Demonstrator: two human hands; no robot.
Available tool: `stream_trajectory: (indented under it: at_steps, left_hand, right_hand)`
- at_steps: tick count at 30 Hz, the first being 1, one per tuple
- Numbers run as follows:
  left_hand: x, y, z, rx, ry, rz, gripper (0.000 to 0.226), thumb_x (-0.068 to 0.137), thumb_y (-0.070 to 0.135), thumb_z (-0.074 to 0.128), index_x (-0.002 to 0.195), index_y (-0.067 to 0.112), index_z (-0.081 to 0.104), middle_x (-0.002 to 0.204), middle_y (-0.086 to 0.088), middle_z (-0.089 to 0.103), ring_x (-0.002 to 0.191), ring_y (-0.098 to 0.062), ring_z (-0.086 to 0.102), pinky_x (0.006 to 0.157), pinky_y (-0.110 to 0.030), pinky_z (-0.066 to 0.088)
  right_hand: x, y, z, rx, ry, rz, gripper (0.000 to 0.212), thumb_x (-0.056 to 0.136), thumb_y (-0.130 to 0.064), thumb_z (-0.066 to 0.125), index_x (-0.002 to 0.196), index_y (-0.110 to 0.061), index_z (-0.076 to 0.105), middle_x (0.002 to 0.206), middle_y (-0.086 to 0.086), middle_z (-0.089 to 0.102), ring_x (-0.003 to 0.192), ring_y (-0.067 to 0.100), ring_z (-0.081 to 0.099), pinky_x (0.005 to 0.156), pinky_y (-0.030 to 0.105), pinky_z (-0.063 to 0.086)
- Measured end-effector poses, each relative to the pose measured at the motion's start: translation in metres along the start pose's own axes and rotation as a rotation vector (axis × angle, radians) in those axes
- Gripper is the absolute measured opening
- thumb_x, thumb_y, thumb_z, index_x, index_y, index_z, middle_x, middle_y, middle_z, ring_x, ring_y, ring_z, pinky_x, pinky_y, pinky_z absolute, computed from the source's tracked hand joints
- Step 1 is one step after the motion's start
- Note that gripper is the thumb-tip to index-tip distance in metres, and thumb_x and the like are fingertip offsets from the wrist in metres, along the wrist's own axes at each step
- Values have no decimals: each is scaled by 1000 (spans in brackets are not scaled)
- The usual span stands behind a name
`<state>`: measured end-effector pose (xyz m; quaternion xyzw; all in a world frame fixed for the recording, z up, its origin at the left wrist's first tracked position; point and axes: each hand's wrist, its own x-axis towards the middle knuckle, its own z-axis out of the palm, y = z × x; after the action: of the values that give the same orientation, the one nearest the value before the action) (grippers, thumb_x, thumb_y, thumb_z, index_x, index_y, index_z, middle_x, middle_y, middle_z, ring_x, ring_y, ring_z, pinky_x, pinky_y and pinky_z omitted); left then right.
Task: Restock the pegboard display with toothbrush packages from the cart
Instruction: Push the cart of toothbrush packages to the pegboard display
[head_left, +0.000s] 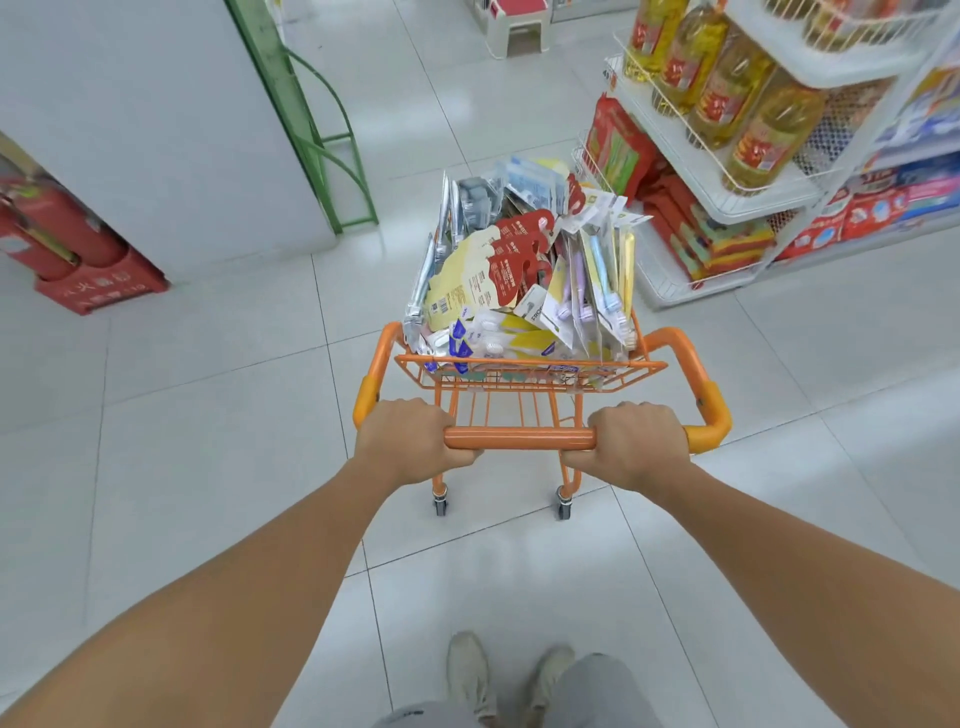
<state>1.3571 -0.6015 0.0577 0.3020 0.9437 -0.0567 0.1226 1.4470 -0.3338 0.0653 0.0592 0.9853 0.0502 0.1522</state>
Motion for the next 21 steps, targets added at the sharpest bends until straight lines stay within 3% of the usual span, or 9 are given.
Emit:
stream_trajectory:
  at_steps: [9,21]
  left_hand:
    - [167,-43,-53,-41,-14,-160,54,81,77,45,54,31,45,58,8,55,59,-10,56,58,-26,45]
    - [351,-101,-98,-53,-40,-309,56,76,79,39,63,28,57,60,7,55,60,-12,56,59,-27,44]
  right_hand:
    - [195,50,-56,-3,37,-123,52,74,-73,45,68,-24,59,61,-6,54,57,16,55,60,30,51]
    - [424,97,-124,-65,10,-287,51,73,-72,45,72,-25,62,65,-6,55,63,20,58,61,30,47]
